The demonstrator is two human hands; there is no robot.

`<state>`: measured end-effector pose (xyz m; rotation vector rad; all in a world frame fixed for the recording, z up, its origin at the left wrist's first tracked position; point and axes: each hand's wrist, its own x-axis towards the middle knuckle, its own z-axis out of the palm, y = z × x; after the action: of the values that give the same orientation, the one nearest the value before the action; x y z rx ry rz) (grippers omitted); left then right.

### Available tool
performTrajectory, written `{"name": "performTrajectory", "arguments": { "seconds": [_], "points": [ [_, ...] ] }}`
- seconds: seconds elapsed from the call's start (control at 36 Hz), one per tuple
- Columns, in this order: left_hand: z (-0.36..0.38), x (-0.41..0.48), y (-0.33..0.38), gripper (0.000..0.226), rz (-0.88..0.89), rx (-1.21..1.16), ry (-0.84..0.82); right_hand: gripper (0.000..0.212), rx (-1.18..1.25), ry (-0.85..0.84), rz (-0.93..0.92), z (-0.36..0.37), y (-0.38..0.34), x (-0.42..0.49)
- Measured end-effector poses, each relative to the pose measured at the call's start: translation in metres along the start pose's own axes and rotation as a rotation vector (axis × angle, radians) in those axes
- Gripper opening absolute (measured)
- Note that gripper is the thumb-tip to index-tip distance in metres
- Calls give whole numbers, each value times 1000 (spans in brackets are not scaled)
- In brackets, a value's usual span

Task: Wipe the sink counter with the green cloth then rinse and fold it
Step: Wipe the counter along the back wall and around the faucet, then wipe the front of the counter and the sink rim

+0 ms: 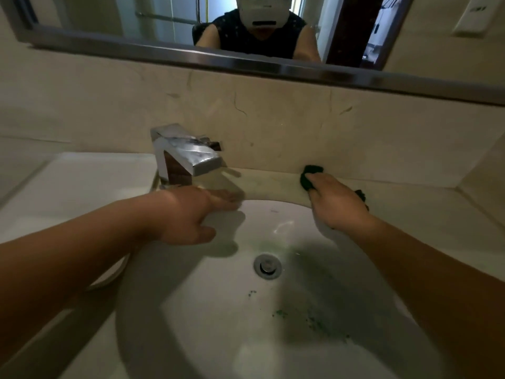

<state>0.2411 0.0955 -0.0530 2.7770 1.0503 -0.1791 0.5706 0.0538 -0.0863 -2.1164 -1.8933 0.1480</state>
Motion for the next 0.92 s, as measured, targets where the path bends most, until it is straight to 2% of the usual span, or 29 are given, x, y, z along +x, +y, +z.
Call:
{"name": "performTrajectory", "arguments": {
  "seconds": [0.19, 0.31, 0.42, 0.5, 0.56, 0.64, 0.72, 0.81, 0.86, 0.92],
  "points": [
    [0, -21, -12, 64, 26, -67, 38, 50, -19, -85, -193, 19, -85, 25],
    [0, -30, -14, 55, 8, -107, 69, 56, 57, -171, -311, 24, -141, 31],
    [1, -44, -12, 55, -11, -112, 107, 47, 83, -244, -448, 15, -150, 10],
    [1, -54, -5, 48, -13, -113, 96, 41, 129, -424, -388, -9, -140, -19],
    [-2, -59, 4, 42, 9, -139, 124, 39, 140, -483, -329, -24, -128, -39],
    [-9, -58, 26, 30, 29, -203, 187, 34, 327, -324, -187, -48, -110, -61],
    [-14, -50, 53, 37, 34, -417, 225, 25, 687, -199, -2, -76, -107, -81],
    [-22, -50, 86, 63, -46, -931, 116, 17, 897, -162, 73, -99, -114, -100],
    [-29, -54, 110, 60, -45, -1254, 41, 12, 914, -142, 75, -113, -118, -112],
    [-35, -57, 128, 47, -47, -1406, 67, 11, 918, -123, 68, -127, -119, -125]
  ]
}}
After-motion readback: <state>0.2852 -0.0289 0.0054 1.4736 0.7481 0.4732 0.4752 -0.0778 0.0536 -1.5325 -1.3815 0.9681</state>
